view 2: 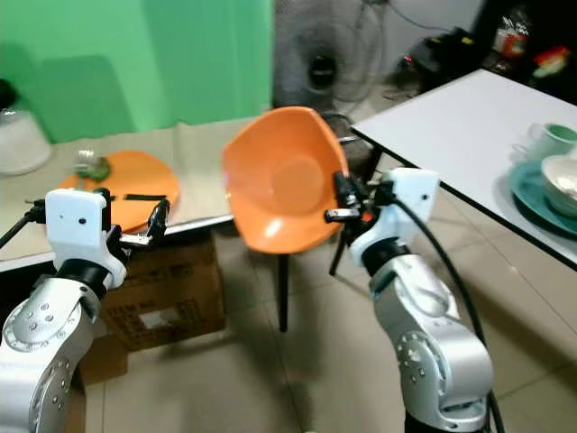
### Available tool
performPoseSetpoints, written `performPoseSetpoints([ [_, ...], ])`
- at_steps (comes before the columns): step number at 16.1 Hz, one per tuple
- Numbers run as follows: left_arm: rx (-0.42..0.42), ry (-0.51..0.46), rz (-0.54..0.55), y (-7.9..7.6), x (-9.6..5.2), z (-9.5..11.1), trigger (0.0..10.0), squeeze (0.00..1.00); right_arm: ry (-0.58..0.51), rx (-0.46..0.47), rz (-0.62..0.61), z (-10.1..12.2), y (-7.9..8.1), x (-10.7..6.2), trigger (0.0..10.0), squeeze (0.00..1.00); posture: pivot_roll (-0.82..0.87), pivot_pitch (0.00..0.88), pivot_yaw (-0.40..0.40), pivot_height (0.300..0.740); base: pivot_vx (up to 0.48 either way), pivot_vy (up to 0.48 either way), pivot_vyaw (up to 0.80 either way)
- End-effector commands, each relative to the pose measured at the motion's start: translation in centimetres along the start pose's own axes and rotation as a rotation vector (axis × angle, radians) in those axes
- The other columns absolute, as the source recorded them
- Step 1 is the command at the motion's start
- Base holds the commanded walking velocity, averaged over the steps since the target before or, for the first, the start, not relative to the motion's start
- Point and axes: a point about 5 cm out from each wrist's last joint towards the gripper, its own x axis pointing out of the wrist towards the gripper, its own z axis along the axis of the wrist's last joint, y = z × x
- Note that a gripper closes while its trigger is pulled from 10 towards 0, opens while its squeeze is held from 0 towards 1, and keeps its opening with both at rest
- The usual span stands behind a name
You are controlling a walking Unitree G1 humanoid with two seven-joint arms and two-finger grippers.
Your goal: Setting the table
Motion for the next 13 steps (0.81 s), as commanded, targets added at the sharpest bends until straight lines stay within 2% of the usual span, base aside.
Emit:
performPoseSetpoints([
  [1, 0.003, 0.009, -0.004, 0.11, -0.05, -0.14, 10.0, 0.0, -0.032, 0.0, 0.028, 0.63, 0.63, -0.07, 10.0, 0.0, -0.03, 0.0, -0.02, 0.74, 0.0, 0.0, 0.0],
  [2, -0.002, 0.009, -0.003, 0.12, -0.07, -0.18, 10.0, 0.0, -0.027, -0.005, 0.032, 0.59, 0.66, -0.08, 10.0, 0.0, -0.03, 0.0, -0.02, 0.74, 0.0, 0.0, 0.0],
  [6, -0.031, 0.011, 0.011, -0.17, -0.58, -0.51, 10.0, 0.0, -0.017, -0.034, 0.043, 0.52, 0.64, -0.14, 10.0, 0.0, -0.03, 0.0, -0.034, 0.74, 0.0, 0.0, -0.8],
  [10, -0.006, 0.012, 0.03, 0.14, -0.73, -0.61, 10.0, 0.0, -0.004, -0.042, 0.055, 0.28, 0.66, -0.11, 10.0, 0.0, -0.03, 0.0, -0.046, 0.74, 0.0, 0.0, -0.8],
  [13, 0.007, 0.01, 0.024, -0.03, -0.56, -0.61, 10.0, 0.0, -0.005, -0.048, 0.055, 0.25, 0.65, -0.04, 10.0, 0.0, -0.03, 0.0, -0.044, 0.74, 0.0, -0.326, -0.61],
])
